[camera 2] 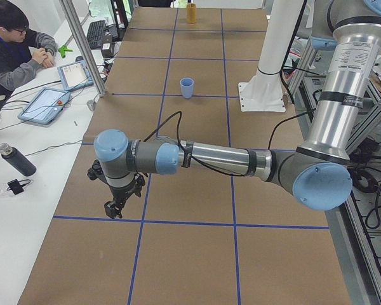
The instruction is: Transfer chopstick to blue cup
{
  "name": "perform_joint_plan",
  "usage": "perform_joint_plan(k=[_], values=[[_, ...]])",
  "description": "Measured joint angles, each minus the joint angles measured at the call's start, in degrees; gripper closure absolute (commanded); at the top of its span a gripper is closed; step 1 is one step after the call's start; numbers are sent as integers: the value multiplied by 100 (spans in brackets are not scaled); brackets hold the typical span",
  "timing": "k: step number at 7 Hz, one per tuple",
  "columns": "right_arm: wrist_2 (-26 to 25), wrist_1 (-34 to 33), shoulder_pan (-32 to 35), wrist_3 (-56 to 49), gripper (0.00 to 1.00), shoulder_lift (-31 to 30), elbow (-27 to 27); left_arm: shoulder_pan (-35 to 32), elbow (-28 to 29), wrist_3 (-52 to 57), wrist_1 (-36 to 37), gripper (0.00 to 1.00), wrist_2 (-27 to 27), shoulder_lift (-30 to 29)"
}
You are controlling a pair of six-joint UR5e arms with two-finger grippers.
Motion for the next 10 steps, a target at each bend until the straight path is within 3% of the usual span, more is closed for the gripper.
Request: perform_joint_plan(k=[2,3,4,6,8,9,10], values=[[-189,-188,188,-705,0,-13,-104,-15,-4,22,-190,2,-8,163],[-278,191,204,-630,1,-157,-201,-17,-10,32,-209,2,-11,206],[-351,850,206,-325,9,-294,-413,-18,-17,39,-242,2,-15,268],[-397,1933,191,141,11,-390,-915,-18,-31,43,-494,2,-18,449],[-394,2261,100,405,26,-374,-1056,-18,-96,43,-640,2,-29,631],[-388,2336,3,533,45,-363,-1066,-18,-117,43,-655,2,-38,679],[-389,2408,-80,629,47,-359,-1071,-18,-127,43,-660,2,-42,700]])
